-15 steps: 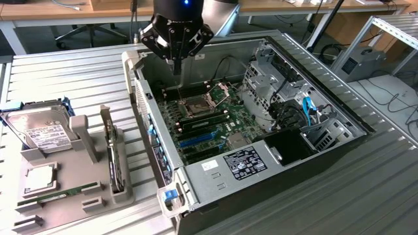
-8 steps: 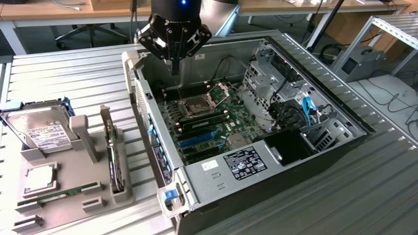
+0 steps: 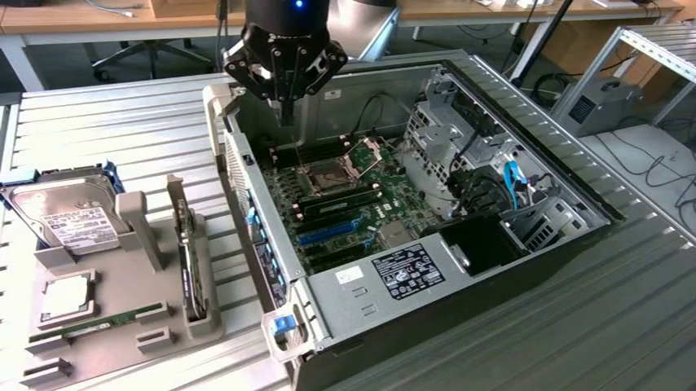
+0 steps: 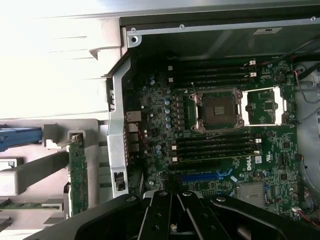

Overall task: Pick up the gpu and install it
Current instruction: 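Reach for the gpu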

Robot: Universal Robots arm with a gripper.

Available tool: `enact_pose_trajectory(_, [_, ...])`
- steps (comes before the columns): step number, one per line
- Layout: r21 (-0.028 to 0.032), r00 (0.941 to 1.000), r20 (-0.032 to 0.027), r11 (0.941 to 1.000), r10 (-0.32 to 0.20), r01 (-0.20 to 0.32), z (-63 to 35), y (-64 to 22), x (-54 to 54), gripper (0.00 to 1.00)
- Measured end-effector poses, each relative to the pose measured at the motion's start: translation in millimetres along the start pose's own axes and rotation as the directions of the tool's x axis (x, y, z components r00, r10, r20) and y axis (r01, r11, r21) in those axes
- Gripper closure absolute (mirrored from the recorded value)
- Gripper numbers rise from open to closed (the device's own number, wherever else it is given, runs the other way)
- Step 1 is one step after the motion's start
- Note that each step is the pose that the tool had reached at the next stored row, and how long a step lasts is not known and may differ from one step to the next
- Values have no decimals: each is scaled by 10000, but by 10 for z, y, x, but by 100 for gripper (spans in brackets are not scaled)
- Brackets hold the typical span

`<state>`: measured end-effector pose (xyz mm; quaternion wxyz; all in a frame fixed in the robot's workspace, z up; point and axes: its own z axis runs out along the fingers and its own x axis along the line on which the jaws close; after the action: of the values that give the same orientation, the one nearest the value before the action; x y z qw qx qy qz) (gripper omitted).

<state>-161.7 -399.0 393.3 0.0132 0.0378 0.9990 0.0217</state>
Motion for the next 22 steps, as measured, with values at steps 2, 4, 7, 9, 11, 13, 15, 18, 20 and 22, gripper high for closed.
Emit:
enact_pose_trajectory(2, [-1, 10000, 1, 10000, 0, 0, 0, -1, 15, 89])
enact_pose_trajectory(4, [0, 10000, 0, 10000, 0, 0, -1, -2, 29, 89])
enact_pose_trajectory(7, [0, 10000, 0, 10000, 1, -1, -1, -3, 49, 89])
enact_pose_trajectory(9, [0, 10000, 0, 10000, 1, -1, -1, -4, 61, 89])
enact_pose_trajectory(11, [0, 10000, 0, 10000, 1, -1, -2, -5, 74, 89])
enact_pose_trajectory(13, [0, 10000, 1, 10000, 0, 0, -2, -6, 89, 89])
enact_pose_trajectory(15, [0, 10000, 0, 10000, 0, 0, -3, -9, 121, 89])
enact_pose_trajectory(18, [0, 10000, 0, 10000, 0, 0, -3, -10, 136, 89])
enact_pose_trajectory(20, [0, 10000, 0, 10000, 0, 0, -3, -11, 145, 89])
enact_pose_trajectory(22, [0, 10000, 0, 10000, 0, 0, -4, -12, 157, 89])
